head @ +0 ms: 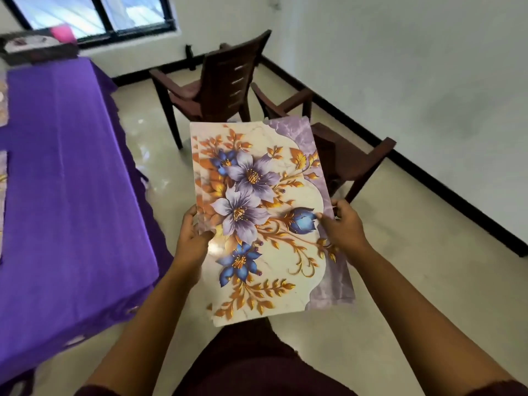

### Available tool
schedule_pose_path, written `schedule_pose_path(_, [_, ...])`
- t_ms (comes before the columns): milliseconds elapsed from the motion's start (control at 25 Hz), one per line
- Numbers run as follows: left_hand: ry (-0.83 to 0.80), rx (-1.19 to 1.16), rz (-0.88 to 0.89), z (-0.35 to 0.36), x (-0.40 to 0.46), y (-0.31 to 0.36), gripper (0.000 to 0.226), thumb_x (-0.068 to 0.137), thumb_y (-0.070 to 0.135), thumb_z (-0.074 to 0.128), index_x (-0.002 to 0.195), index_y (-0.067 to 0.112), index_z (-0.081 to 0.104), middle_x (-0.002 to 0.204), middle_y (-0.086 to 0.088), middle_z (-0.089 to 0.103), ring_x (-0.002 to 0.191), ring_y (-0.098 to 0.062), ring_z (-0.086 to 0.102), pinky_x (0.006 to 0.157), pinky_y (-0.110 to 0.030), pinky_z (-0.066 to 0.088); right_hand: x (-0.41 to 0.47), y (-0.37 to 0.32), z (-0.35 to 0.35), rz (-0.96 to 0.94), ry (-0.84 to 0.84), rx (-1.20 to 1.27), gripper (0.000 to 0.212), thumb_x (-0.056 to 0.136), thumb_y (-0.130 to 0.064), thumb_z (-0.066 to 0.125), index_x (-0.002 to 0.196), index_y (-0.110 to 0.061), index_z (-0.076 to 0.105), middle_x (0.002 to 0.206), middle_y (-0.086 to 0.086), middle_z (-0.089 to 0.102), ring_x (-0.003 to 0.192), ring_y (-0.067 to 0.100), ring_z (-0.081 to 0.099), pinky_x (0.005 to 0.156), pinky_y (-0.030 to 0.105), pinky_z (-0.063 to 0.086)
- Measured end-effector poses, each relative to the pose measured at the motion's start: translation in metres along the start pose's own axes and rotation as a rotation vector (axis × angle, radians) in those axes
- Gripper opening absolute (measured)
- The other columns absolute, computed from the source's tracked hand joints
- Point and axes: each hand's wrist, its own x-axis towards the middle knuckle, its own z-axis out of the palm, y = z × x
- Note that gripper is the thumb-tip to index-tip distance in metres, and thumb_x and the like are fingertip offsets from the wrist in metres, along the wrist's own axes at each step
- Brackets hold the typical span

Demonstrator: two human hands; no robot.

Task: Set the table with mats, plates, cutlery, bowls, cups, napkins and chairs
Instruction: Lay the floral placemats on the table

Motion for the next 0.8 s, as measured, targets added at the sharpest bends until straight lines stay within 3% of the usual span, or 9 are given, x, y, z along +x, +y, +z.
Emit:
schedule_pose_path(160, [0.165,-0.054,0.028,0.018,0.025,0.004,0.046,0.092,0.02,0.064,0.131,0.037,0.048,0.123,0.002,0.065,0.108,-0.02,0.065,0.084,-0.04,0.056,0.085,-0.011,0.014,-0.033,-0.17,-0.035,0.016,0.094,-0.022,0.063,0.109,-0.021,0.056,0.104,-0.004,0.063,0.099,0.016,0.061,0.084,0.034,0.056])
schedule_pose_path(320, [0.339,-0.047,0.065,-0.002,0.065,0.009,0.049,0.092,0.031,0.065,0.135,0.039,0.043,0.132,0.003,0.058,0.115,-0.021,0.061,0.091,-0.049,0.054,0.163,-0.03,0.067,-0.083,-0.31,-0.082,0.011,0.094,-0.023,0.062,0.104,-0.017,0.061,0.101,-0.003,0.067,0.096,0.018,0.064,0.083,0.043,0.057])
schedule_pose_path(440, [0.468,-0.097,0.086,-0.024,0.11,0.013,0.05,0.088,0.043,0.066,0.133,0.041,0.044,0.131,0.003,0.059,0.116,-0.022,0.062,0.09,-0.049,0.054,0.22,-0.058,0.126,-0.128,-0.412,-0.09,0.01,0.094,-0.018,0.062,0.103,-0.015,0.061,0.098,-0.003,0.068,0.095,0.018,0.066,0.079,0.038,0.058])
schedule_pose_path(640, [0.646,-0.256,0.054,-0.068,0.189,0.041,0.038,0.098,0.013,0.055,0.126,0.037,0.051,0.114,-0.011,0.069,0.099,-0.031,0.069,0.079,-0.048,0.058,0.3,-0.12,0.217,-0.167,-0.599,-0.123,0.006,0.095,-0.018,0.062,0.095,-0.024,0.059,0.091,-0.009,0.067,0.091,0.016,0.066,0.074,0.033,0.058])
schedule_pose_path(800, [0.837,-0.383,0.111,-0.106,0.222,0.077,0.039,0.095,0.003,0.054,0.123,0.031,0.055,0.107,-0.01,0.072,0.091,-0.027,0.071,0.08,-0.046,0.055,0.351,-0.169,0.302,-0.198,-0.753,-0.117,0.007,0.094,-0.019,0.063,0.095,-0.026,0.062,0.097,-0.001,0.071,0.093,0.02,0.069,0.082,0.047,0.058])
